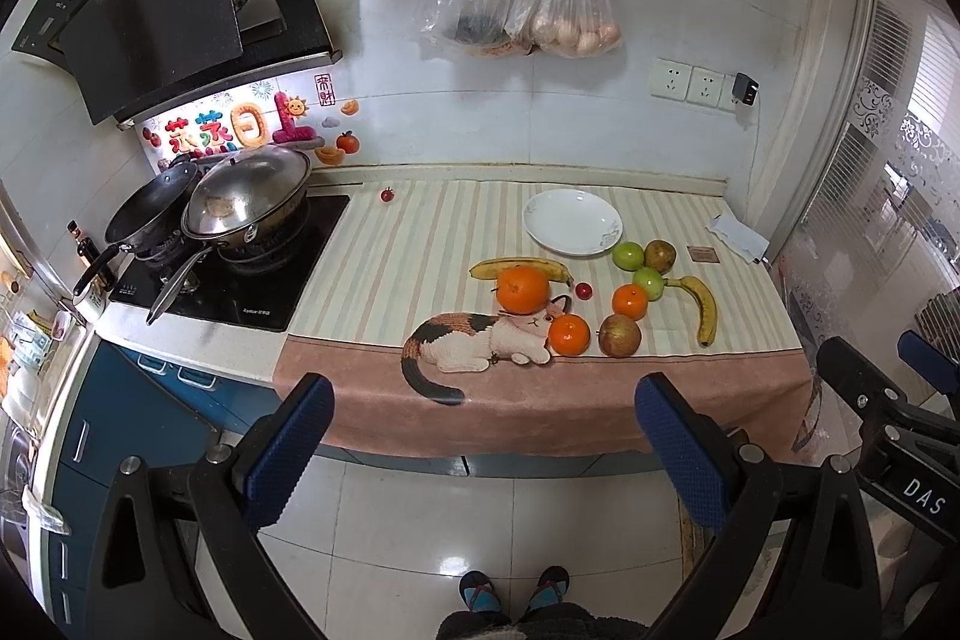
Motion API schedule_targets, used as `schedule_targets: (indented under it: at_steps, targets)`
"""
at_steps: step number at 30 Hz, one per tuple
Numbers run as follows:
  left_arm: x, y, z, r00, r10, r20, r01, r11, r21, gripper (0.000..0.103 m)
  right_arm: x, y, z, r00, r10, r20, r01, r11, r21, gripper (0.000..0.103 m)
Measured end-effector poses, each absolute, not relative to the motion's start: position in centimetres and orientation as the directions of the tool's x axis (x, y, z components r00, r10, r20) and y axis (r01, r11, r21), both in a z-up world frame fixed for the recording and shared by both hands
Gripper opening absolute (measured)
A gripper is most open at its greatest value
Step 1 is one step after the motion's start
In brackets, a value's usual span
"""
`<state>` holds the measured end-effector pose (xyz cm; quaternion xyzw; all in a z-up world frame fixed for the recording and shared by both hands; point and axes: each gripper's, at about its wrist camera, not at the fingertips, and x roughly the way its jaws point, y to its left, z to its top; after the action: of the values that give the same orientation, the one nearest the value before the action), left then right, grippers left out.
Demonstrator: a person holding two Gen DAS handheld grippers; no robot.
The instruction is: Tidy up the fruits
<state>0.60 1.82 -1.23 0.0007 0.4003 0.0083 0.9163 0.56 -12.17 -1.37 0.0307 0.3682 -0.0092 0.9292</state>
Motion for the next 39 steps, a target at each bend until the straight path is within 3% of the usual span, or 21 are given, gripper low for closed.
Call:
schedule_targets:
  at_steps: [29, 39]
  targets:
    - [1.3, 2.0, -0.6, 0.684, 0.008, -0.729, -0.004, 1.000, 0.007, 0.103, 0.8, -11.4, -1.5, 0.731, -0.008, -0.683, 0.057, 0.997, 0.049, 0.103]
    - [5.5, 2.8, -2.9, 0.644, 0.002, -0.765, -0.012, 1.000, -0.008, 0.103, 3.4, -13.1, -4.2, 0.707, 0.047, -0.706, 0.105, 0.980, 0.171, 0.103]
